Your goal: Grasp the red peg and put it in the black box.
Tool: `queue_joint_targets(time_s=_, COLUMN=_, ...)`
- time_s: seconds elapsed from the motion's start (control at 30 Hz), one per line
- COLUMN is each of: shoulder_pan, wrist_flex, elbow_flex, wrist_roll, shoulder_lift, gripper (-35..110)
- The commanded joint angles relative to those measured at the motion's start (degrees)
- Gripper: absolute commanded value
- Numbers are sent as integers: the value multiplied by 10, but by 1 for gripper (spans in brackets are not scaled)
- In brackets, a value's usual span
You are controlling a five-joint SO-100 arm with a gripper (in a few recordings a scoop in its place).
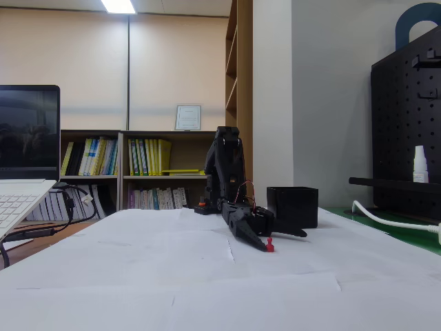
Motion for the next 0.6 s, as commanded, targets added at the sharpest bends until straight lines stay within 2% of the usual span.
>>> queue_joint_targets(time_s=0.0, shoulder_pan=-8, wrist_flex=-4, elbow_flex=4, wrist_roll=-10, shoulder_lift=9, gripper=48)
queue_joint_targets(time_s=0.23, shoulder_pan=-6, wrist_flex=-3, elbow_flex=5, wrist_roll=-15, shoulder_lift=11, gripper=48)
queue_joint_targets(time_s=0.33, shoulder_pan=-6, wrist_flex=-4, elbow_flex=5, wrist_roll=-17, shoulder_lift=12, gripper=43)
queue_joint_targets(time_s=0.37, shoulder_pan=-6, wrist_flex=-4, elbow_flex=6, wrist_roll=-17, shoulder_lift=12, gripper=37)
queue_joint_targets(time_s=0.47, shoulder_pan=-6, wrist_flex=-4, elbow_flex=6, wrist_roll=-9, shoulder_lift=11, gripper=5)
queue_joint_targets(time_s=0.57, shoulder_pan=-6, wrist_flex=-4, elbow_flex=7, wrist_roll=-9, shoulder_lift=11, gripper=0)
